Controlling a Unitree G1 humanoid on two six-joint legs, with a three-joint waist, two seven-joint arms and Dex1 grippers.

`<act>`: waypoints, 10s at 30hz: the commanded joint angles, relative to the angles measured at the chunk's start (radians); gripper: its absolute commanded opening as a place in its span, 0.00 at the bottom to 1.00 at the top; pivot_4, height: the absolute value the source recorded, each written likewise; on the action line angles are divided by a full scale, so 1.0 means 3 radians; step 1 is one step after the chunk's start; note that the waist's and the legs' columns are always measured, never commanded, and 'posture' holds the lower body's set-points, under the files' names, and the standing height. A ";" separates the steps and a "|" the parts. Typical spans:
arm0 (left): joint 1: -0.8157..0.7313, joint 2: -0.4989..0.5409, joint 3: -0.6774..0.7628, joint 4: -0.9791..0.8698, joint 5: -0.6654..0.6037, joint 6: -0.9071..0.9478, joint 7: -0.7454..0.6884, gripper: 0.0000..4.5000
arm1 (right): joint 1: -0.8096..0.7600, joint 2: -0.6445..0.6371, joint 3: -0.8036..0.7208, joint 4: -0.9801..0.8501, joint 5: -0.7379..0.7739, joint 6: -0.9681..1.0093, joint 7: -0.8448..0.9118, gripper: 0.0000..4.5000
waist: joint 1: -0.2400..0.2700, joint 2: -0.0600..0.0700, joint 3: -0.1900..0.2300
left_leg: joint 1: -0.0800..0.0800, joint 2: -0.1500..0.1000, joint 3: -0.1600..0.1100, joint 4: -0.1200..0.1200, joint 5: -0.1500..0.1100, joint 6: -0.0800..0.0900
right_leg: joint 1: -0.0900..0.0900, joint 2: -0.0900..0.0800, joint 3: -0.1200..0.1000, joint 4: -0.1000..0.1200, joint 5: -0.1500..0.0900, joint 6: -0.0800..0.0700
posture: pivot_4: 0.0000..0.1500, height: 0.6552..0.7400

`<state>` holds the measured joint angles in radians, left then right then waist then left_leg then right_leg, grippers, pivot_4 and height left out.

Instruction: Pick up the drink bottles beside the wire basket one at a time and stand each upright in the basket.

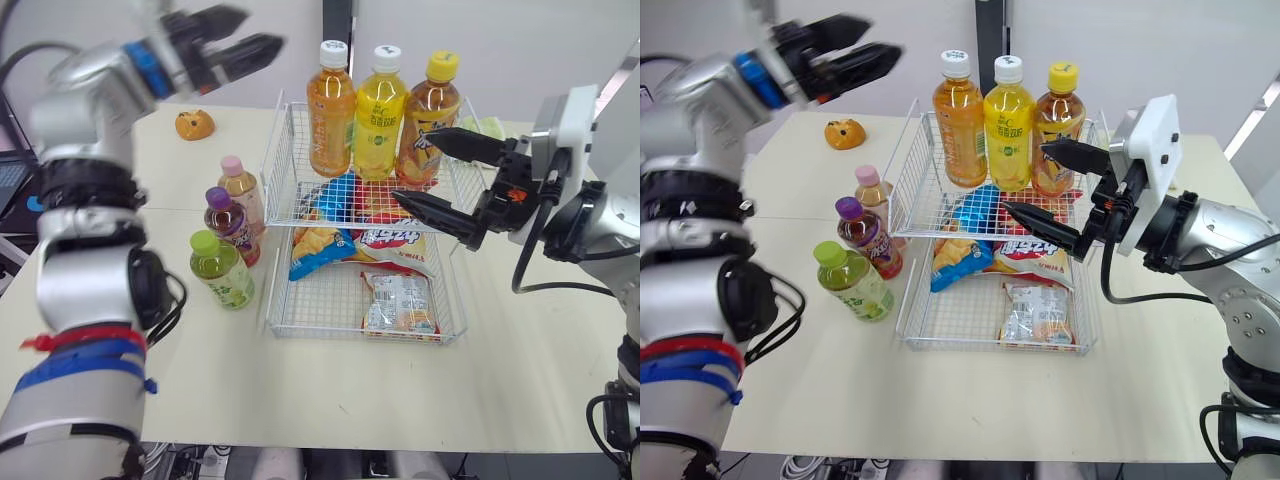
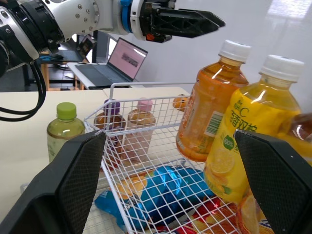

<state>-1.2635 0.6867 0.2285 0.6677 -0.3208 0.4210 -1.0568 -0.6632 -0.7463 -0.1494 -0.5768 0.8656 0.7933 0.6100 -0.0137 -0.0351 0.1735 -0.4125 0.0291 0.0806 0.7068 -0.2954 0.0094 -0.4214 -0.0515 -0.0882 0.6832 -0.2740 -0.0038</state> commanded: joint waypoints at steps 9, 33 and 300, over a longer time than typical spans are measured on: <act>0.3692 0.0023 0.2365 -0.3097 -0.0579 0.0644 0.0748 1.00 | -0.0675 0.0351 0.0602 0.0896 -0.0203 -0.0527 0.1226 1.00 | -0.0033 -0.0001 0.0000 | 0.0002 -0.0001 -0.0003 0.0000 0.0000 0.0000 | 0.0005 -0.0007 0.0000 -0.0005 0.0000 0.0000 | 1.00 1.00; 0.4639 -0.0151 0.1451 -0.4537 -0.1758 0.0890 0.1650 1.00 | -0.0675 0.0524 0.0603 0.0909 -0.0323 -0.0489 0.1463 1.00 | 0.0045 0.0008 -0.0006 | 0.0049 -0.0003 -0.0031 -0.0011 -0.0002 0.0004 | 0.0060 -0.0007 -0.0017 -0.0006 0.0005 -0.0016 | 1.00 1.00; 0.0583 0.0168 0.0463 -0.1665 -0.0841 0.0863 0.0412 0.99 | -0.0048 -0.0262 0.0058 -0.0130 0.0600 -0.0131 -0.0191 1.00 | 0.0039 0.0000 0.0020 | 0.0042 -0.0005 -0.0012 -0.0031 0.0014 -0.0010 | 0.0043 -0.0003 -0.0005 -0.0009 -0.0009 -0.0001 | 1.00 1.00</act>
<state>-1.0953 0.7187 0.3204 0.2298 -0.5720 0.6878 -0.9729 -0.6605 -0.8272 -0.1383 -0.6257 1.0710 0.7830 0.5208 -0.0020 -0.0351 0.1795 -0.3996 0.0278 0.0771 0.6972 -0.2914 0.0062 -0.4085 -0.0525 -0.0896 0.6802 -0.2768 -0.0042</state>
